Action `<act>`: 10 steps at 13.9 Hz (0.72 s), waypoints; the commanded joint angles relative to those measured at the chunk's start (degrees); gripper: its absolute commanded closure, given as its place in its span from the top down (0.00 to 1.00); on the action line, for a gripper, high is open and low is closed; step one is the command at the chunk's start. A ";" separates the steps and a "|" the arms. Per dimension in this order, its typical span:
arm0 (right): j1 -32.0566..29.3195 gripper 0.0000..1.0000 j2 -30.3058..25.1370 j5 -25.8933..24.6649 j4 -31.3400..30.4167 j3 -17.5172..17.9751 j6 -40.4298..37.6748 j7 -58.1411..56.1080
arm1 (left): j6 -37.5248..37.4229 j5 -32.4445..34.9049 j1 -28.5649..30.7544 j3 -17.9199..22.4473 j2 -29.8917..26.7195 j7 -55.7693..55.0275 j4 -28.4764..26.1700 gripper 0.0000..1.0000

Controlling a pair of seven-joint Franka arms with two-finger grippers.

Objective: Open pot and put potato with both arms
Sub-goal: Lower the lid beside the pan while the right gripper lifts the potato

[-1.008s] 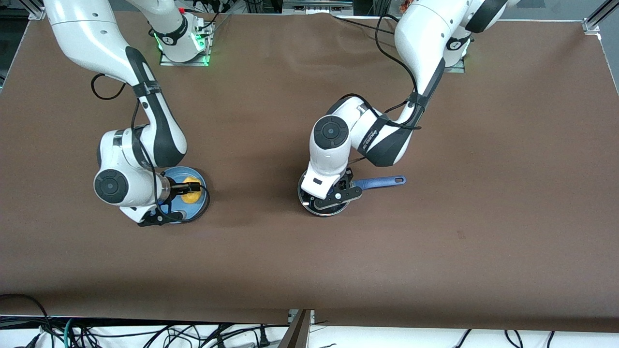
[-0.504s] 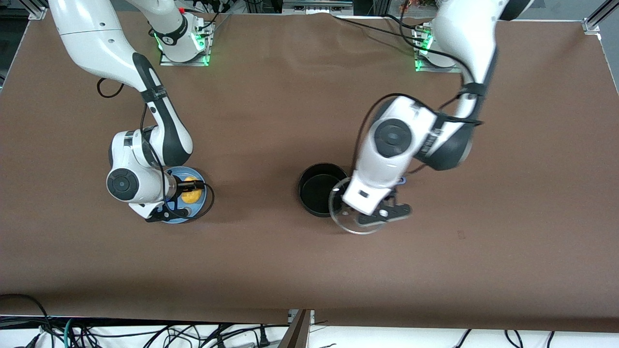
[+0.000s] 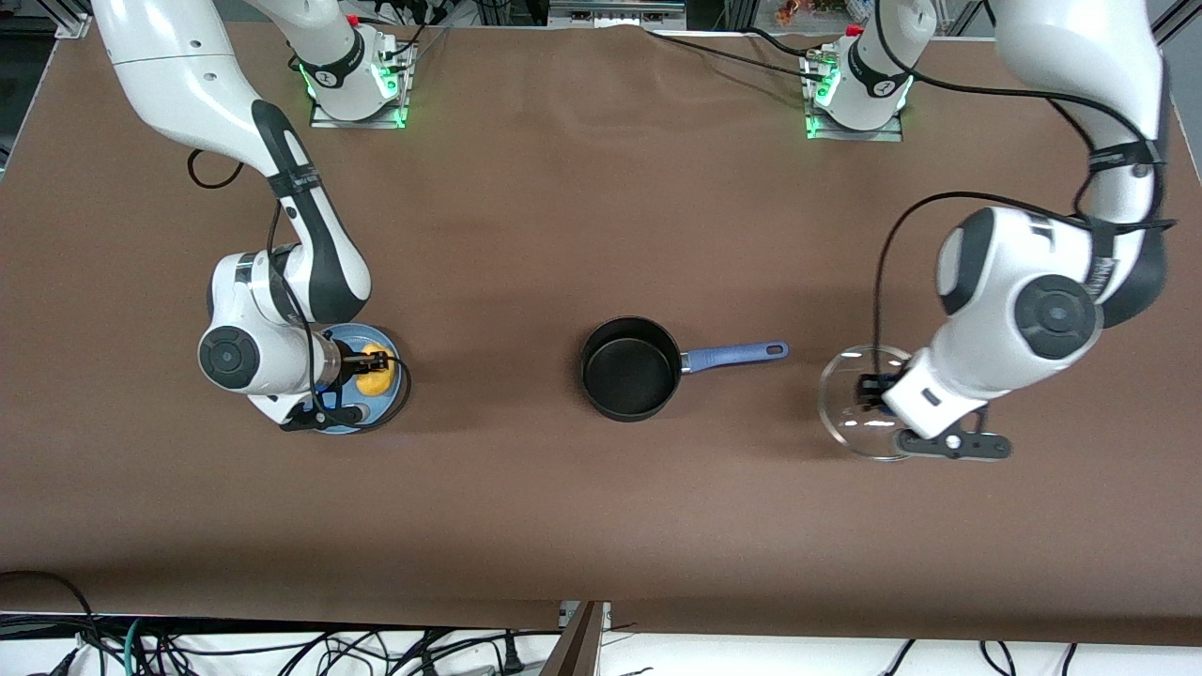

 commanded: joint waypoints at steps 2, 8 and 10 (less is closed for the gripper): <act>0.25 0.41 -0.80 1.09 3.14 0.31 -4.40 3.57 | 9.53 -1.97 3.71 2.85 -6.47 13.47 -15.03 0.42; 2.27 0.41 -0.63 11.10 14.32 7.33 -16.21 24.38 | 30.47 -4.35 6.09 4.00 -12.36 19.48 -38.87 0.41; 5.33 0.41 0.07 14.00 16.42 9.88 -13.59 35.09 | 32.33 -4.35 6.09 4.00 -12.98 19.48 -42.13 0.42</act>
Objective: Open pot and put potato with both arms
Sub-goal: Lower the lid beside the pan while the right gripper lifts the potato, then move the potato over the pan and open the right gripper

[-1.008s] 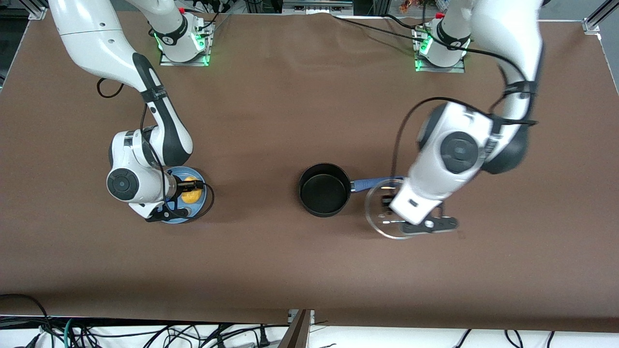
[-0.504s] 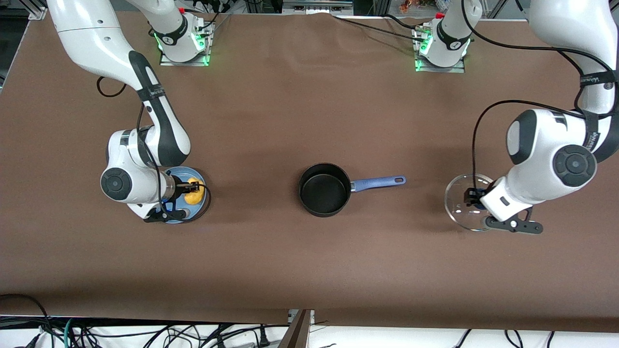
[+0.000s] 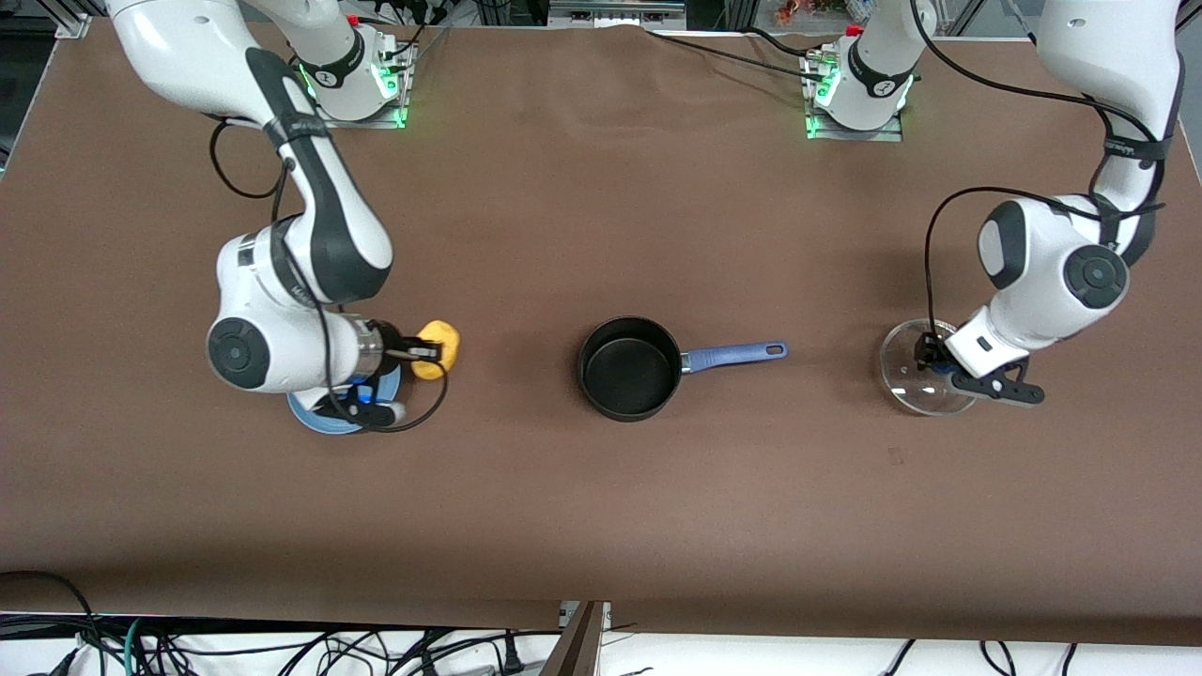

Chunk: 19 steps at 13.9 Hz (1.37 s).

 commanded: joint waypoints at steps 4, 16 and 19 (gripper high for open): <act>11.64 0.42 6.01 5.98 6.63 2.04 16.19 27.56 | 2.03 -3.71 -0.25 0.05 -4.97 1.90 -8.15 0.58; 14.03 1.00 0.94 -8.23 7.88 -1.73 15.90 28.40 | -38.18 -3.01 -1.22 -0.21 -6.02 -9.95 24.94 1.00; 13.50 1.00 -4.24 -7.89 7.79 -8.57 4.14 13.50 | -48.57 -0.13 -0.96 -0.04 -6.28 -11.29 36.21 1.00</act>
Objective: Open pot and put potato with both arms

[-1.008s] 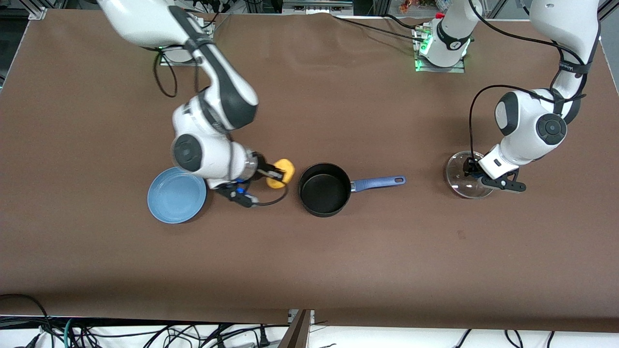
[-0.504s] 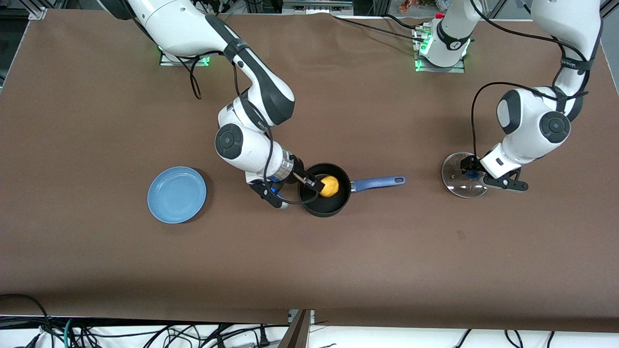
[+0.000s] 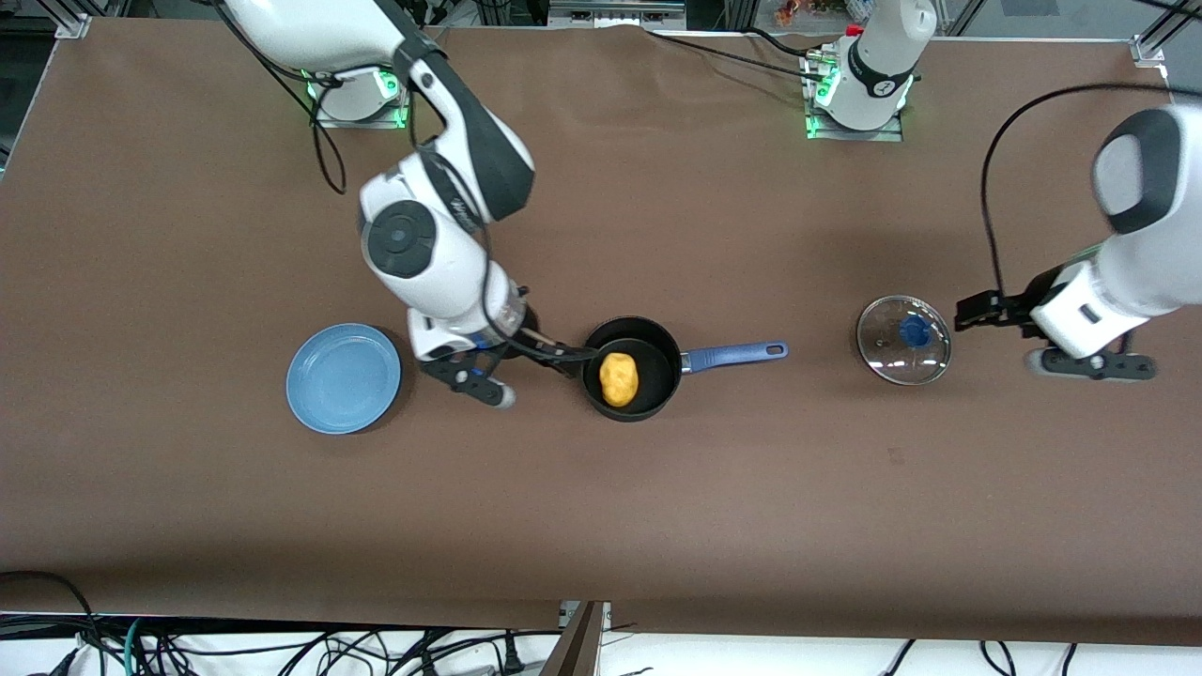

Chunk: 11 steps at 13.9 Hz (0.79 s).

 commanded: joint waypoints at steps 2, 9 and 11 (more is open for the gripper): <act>-0.85 1.00 -8.33 0.12 -1.56 -8.66 -15.53 -18.38 | -9.49 4.31 -0.07 0.17 0.23 -1.30 12.20 1.00; -8.11 1.00 -28.10 -0.05 -13.93 -18.01 -30.41 -42.30 | -15.14 3.35 -0.33 -0.01 -1.72 -5.43 13.71 1.00; -17.58 1.00 -31.45 -1.62 -16.75 -10.58 -30.95 -47.15 | -15.14 3.87 -0.42 -0.36 -1.36 -5.61 13.89 1.00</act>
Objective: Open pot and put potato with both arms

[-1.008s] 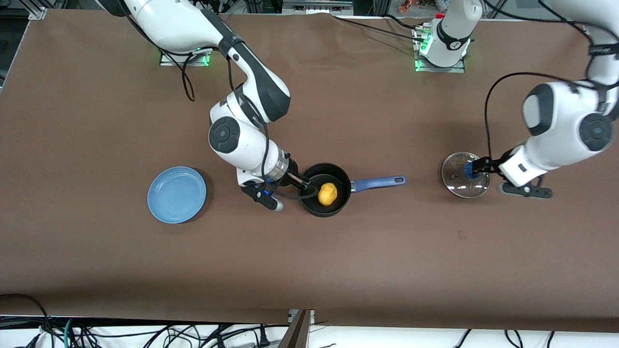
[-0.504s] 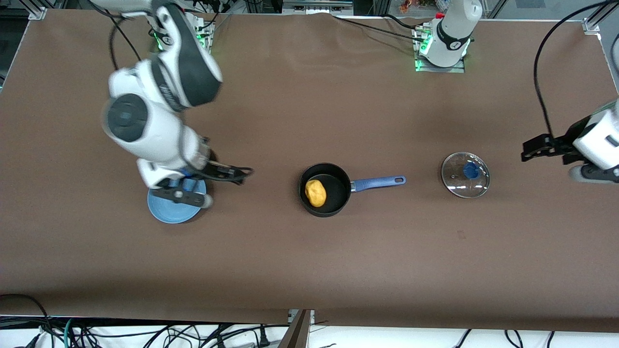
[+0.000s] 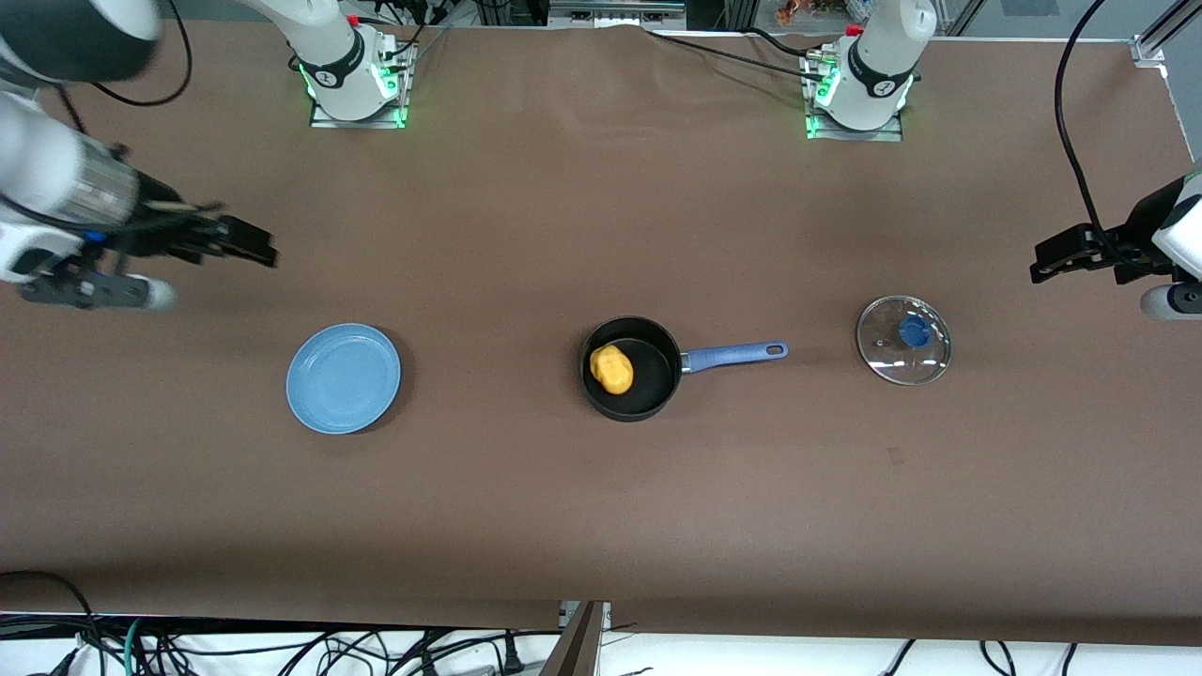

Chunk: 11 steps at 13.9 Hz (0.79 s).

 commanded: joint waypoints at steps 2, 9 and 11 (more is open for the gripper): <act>-13.67 1.00 -7.74 -5.19 -8.21 13.48 0.61 -4.29 | -0.79 1.06 -0.55 -0.30 0.94 -0.95 0.79 1.00; -13.69 1.00 -7.23 -8.81 -5.94 13.94 0.52 -5.43 | -0.88 0.36 -1.24 -0.29 1.03 -0.95 0.96 1.00; -13.69 1.00 -7.14 -8.81 -5.85 13.94 0.43 -6.48 | -0.79 0.36 -1.51 -0.38 1.03 -0.95 0.96 1.00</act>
